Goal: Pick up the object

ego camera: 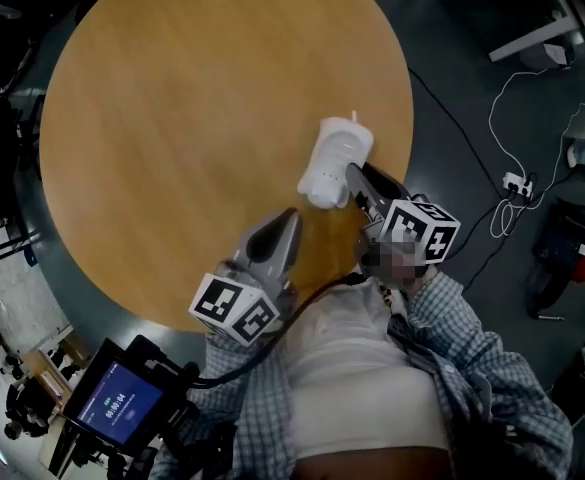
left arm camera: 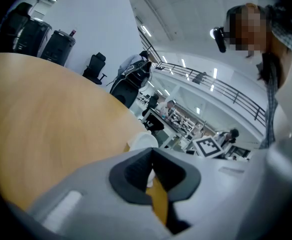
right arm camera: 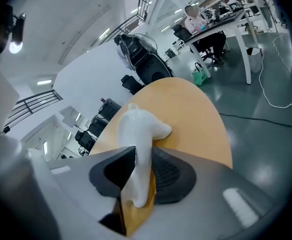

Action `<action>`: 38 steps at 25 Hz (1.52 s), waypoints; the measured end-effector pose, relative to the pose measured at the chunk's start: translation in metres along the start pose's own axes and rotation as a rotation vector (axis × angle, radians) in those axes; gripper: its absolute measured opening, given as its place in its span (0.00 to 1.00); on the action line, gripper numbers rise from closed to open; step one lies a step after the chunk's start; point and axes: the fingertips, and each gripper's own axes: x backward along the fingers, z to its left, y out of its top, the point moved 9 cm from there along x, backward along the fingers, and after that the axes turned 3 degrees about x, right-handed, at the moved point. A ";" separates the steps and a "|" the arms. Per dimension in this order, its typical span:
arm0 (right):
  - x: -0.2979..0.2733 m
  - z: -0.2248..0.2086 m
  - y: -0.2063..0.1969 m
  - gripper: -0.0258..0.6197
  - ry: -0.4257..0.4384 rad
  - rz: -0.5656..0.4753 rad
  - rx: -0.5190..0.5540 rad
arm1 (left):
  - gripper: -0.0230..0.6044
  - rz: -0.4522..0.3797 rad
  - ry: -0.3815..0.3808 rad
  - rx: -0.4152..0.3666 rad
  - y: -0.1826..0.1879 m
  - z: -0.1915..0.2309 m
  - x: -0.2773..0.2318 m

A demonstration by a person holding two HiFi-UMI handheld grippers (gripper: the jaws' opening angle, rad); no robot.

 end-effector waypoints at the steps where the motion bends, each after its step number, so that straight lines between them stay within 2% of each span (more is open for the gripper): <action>1: -0.001 0.000 0.001 0.21 0.005 0.000 0.000 | 0.04 0.000 0.007 0.001 0.002 0.000 0.000; 10: -0.004 0.002 0.005 0.19 0.053 -0.048 -0.028 | 0.04 0.005 0.025 -0.007 0.010 0.000 -0.002; 14: -0.002 0.002 0.012 0.19 0.065 -0.079 -0.032 | 0.04 -0.017 0.005 -0.015 0.009 0.001 -0.005; 19: 0.040 0.025 0.023 0.19 0.121 -0.138 -0.008 | 0.04 -0.043 0.003 -0.052 0.018 -0.037 0.016; 27: 0.081 0.053 0.041 0.19 0.214 -0.247 0.017 | 0.04 -0.063 -0.024 -0.095 0.031 -0.068 0.029; 32: 0.093 0.068 0.047 0.19 0.249 -0.296 0.039 | 0.04 -0.094 -0.065 -0.122 0.032 -0.070 0.032; 38: 0.097 0.074 0.051 0.19 0.262 -0.312 0.055 | 0.04 -0.093 -0.075 -0.125 0.039 -0.075 0.027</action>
